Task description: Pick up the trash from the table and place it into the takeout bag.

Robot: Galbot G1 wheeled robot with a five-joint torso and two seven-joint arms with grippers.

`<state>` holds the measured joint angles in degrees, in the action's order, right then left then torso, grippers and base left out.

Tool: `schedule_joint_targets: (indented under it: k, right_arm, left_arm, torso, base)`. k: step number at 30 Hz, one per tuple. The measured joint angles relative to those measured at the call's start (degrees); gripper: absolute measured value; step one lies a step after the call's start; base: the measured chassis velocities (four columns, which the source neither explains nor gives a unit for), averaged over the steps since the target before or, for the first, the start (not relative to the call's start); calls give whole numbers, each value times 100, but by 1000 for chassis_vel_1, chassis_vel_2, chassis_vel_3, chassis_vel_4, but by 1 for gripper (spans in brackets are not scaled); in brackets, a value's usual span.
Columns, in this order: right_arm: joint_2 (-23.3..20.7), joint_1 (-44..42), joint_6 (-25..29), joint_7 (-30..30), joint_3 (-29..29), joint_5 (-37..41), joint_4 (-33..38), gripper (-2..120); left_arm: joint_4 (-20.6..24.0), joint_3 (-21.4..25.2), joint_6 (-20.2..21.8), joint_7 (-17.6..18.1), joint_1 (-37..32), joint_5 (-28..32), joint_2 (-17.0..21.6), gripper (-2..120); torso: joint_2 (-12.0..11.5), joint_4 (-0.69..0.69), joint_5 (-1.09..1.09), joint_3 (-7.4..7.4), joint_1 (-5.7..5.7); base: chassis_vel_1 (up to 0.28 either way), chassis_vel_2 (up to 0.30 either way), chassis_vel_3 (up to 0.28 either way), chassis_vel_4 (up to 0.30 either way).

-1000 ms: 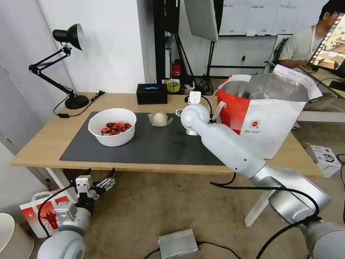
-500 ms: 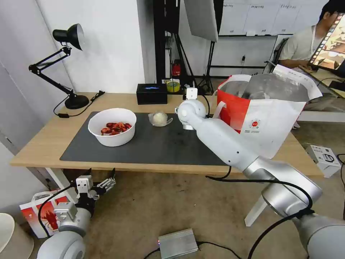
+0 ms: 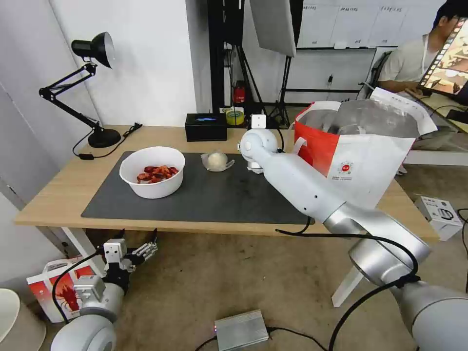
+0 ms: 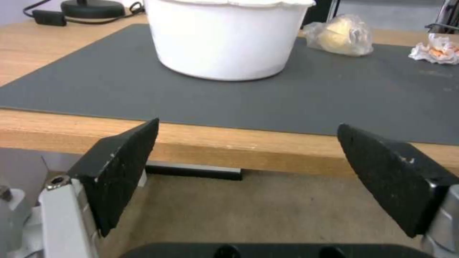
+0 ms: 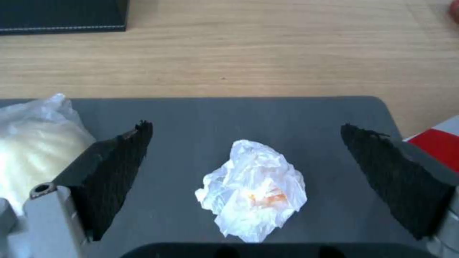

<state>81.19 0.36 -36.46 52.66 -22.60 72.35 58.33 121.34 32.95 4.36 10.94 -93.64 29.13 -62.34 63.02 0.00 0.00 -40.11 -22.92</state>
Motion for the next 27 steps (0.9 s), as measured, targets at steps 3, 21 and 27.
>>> schedule_joint_targets:
  k: [3,21,27]
  right_arm:
    - [32,35,-27,-72,-5,-44,-101,100]
    - [275,189,-196,-308,-36,-207,-597,100]
    - [371,228,-289,-315,-61,-217,-725,100]
  left_arm:
    - [0,0,0,0,4,0,1,100]
    - [-10,-28,0,-1,29,7,2,100]
    - [-16,-44,-3,-1,33,8,0,100]
  torso:
    - [0,-1,0,0,0]
    - [0,-1,0,0,0]
    - [0,0,0,0,0]
  base:
    - [0,0,0,0]
    - [0,0,0,0]
    - [0,0,0,0]
